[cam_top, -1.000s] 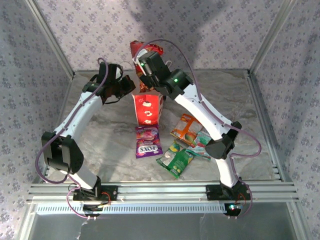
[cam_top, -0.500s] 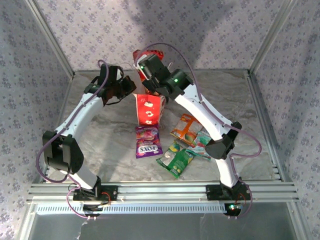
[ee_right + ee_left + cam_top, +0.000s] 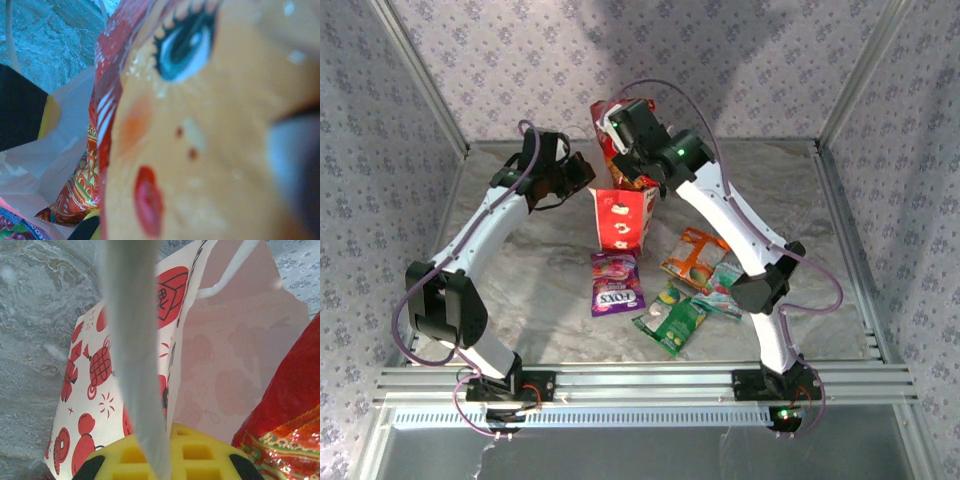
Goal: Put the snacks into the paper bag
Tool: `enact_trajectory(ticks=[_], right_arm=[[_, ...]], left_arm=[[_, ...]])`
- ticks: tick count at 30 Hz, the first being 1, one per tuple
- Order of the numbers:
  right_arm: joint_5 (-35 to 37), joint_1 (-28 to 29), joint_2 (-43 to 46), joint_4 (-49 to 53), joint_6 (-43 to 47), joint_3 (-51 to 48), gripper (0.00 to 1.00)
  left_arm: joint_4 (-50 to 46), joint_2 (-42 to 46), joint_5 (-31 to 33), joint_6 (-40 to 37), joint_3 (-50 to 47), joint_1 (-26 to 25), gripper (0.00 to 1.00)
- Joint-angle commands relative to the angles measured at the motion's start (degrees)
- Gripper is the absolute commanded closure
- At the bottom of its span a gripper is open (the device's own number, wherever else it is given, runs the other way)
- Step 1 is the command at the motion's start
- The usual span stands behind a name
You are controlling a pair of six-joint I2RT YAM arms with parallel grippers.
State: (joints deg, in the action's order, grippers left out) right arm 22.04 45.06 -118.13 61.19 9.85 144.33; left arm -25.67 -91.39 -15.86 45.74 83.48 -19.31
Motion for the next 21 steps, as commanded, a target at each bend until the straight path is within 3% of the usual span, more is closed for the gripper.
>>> enact_trajectory(ticks=[1,13,21], right_arm=[[-0.7,-0.5,0.3,-3.3,-1.1,4.4,1.00],[-1.8,-0.3,0.6,0.5,0.4,2.1,1.00],[2.6,-0.4,1.1,1.0,-1.0,0.2,1.00]], left_arm=[[-0.2,0.3,0.2,-0.1,0.6,-0.5,0.97],[-2.1,-1.1,2.8,1.1,2.0,-0.4,0.97],[-2.7,-0.6,4.9,1.6,1.7,-0.4,0.96]])
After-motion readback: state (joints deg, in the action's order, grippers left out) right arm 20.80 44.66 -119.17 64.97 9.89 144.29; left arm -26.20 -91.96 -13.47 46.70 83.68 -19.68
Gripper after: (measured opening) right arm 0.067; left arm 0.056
